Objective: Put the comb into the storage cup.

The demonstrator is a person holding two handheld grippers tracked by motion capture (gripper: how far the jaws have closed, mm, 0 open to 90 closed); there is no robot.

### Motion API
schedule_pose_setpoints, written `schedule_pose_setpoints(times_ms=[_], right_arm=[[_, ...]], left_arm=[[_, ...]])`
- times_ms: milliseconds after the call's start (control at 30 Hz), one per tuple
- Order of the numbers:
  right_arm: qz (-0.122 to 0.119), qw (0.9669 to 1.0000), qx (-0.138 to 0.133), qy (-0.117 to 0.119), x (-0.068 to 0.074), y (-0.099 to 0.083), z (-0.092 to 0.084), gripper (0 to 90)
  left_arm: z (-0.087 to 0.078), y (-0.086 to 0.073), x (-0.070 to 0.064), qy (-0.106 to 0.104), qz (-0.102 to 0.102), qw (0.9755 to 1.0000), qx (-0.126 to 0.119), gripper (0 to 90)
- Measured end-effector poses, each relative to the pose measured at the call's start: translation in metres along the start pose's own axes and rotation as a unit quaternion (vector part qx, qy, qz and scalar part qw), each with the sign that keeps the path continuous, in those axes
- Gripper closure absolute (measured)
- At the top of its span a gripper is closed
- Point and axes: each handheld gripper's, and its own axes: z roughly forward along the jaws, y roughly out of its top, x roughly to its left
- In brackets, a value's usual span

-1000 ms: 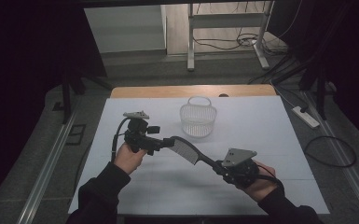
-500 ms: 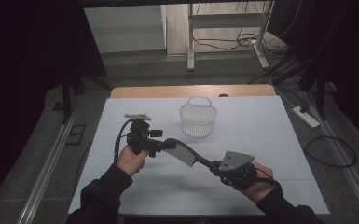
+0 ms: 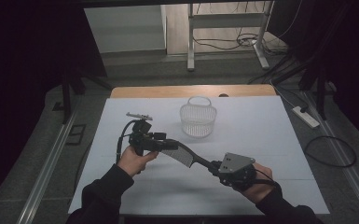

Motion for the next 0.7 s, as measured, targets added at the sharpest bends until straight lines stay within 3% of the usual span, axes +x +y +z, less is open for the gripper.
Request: schedule_pose_setpoints(times_ms=[67,167,333,533,700], right_arm=[[-0.002,1.0,-0.001,-0.001,0.0,0.0,0.0,72.0],[-0.003,1.0,0.001,-0.003,0.0,0.0,0.0,72.0],[-0.004,1.0,0.0,-0.005,0.0,0.0,0.001,72.0],[-0.01,0.9999,-0.001,-0.009,0.0,-0.001,0.001,72.0],[-0.015,0.9998,-0.001,-0.01,0.001,-0.001,0.001,71.9]], left_arm=[[-0.002,0.0,0.001,-0.016,-0.004,0.9999,-0.004,12.2],[-0.005,0.0,0.003,-0.045,-0.016,0.9988,-0.006,32.8],[-0.006,0.0,0.004,-0.063,-0.035,0.9974,-0.005,55.0],[-0.006,-0.001,0.006,-0.07,-0.058,0.9959,-0.001,72.9],[-0.006,-0.003,0.011,-0.1,-0.083,0.9915,-0.002,79.1]])
